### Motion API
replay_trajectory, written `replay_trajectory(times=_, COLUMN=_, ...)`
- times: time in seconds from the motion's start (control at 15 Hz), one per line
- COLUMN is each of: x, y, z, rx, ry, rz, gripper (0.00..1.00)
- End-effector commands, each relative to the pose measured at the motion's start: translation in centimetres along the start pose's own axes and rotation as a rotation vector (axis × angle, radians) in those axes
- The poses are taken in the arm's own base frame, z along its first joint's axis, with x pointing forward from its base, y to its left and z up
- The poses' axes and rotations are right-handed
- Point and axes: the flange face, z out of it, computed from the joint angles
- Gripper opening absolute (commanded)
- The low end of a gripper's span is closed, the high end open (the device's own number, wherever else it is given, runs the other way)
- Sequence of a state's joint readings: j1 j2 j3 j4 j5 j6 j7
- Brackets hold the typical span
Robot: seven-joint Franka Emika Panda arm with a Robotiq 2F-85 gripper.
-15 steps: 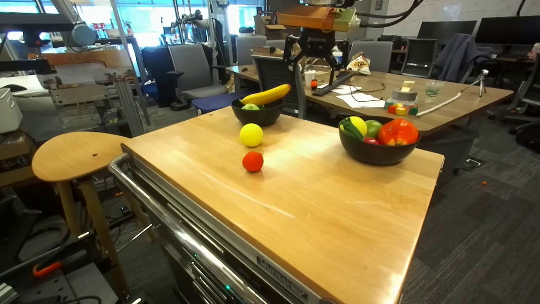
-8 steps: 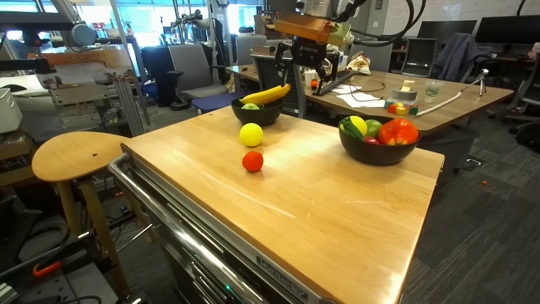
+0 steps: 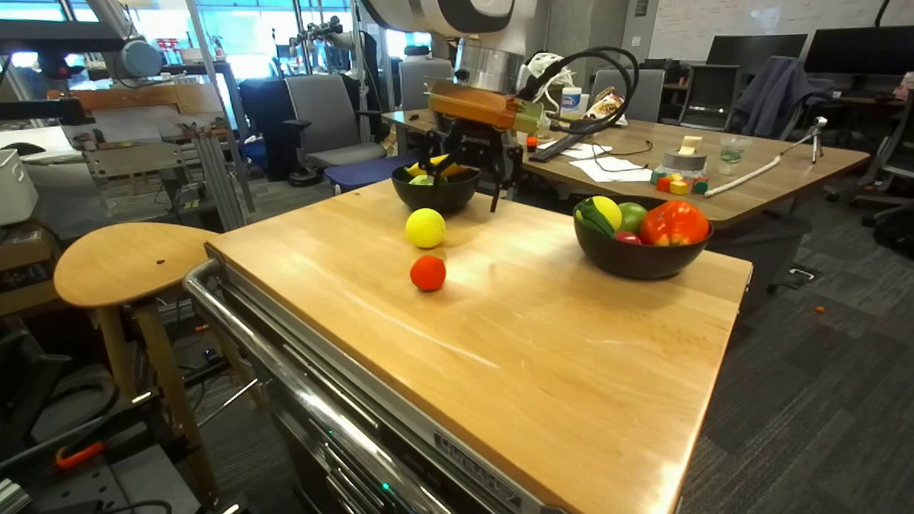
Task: Put the fruits inside the two black bowls
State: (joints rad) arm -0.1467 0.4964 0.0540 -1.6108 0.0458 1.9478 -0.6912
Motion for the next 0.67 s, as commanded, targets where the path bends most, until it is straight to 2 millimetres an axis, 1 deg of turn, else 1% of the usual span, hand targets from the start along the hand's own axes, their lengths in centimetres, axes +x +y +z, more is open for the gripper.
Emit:
replay_trajectory(times=0.0, x=-0.3, y=-2.3, z=1.1, rx=-0.050, ry=-0.064, rz=-0.074, gripper=1.00)
replay_trajectory(times=0.2, x=0.0, y=-3.3, z=1.9, rx=-0.063, ry=-0.106, rz=-0.104, gripper=1.00)
replay_trajectory(times=0.6, x=0.1, y=-4.1, z=2.9, rx=-0.080, ry=-0.167, rz=-0.135, gripper=1.00)
